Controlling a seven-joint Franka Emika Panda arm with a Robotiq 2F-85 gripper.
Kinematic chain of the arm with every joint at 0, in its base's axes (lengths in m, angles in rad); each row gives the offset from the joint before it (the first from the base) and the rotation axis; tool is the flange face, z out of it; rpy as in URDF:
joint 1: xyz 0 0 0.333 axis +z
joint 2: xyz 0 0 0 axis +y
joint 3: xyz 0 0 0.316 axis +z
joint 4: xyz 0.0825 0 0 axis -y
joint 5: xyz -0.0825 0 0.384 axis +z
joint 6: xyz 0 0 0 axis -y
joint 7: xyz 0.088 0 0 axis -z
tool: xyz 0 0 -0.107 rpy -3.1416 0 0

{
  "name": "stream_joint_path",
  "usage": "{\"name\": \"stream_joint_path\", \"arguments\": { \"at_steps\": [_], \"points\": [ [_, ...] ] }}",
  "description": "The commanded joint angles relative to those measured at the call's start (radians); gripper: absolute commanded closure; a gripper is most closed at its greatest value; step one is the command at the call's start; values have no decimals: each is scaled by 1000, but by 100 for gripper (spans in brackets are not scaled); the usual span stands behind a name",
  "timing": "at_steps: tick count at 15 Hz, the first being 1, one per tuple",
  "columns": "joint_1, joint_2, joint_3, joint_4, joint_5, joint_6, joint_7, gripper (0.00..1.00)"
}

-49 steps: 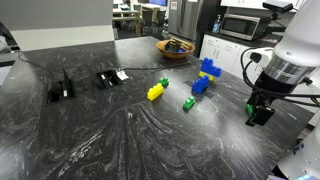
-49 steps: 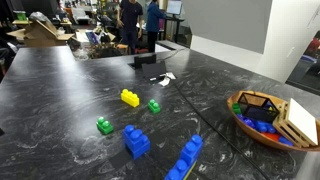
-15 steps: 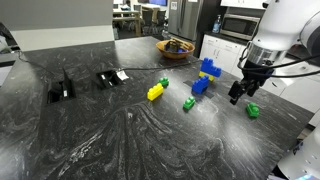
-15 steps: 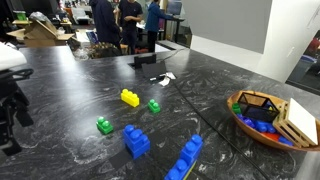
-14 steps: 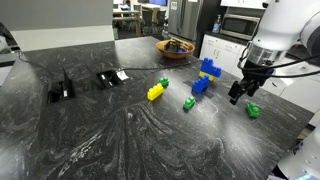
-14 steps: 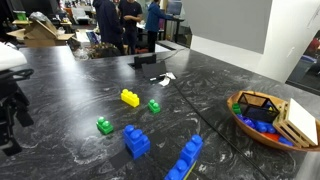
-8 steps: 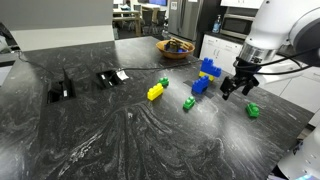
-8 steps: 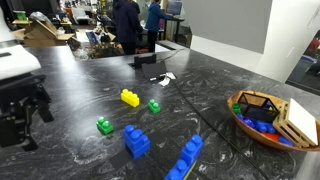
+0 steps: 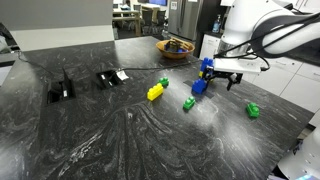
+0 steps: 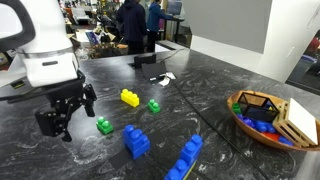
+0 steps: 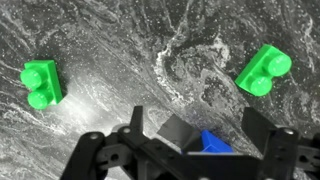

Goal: Remove the blue building block from the top of the square blue block

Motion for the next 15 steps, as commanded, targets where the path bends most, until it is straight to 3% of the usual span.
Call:
{"name": "stream_joint_path", "arguments": {
  "at_steps": [1,8,12,15],
  "points": [
    [36,14,-39,19,-17,-3,65,0],
    [37,25,-42,35,-20,-4,142,0],
    [22,47,-79,60,30,2,269,0],
    [1,71,-94,75,-7,39,419,0]
  ]
}}
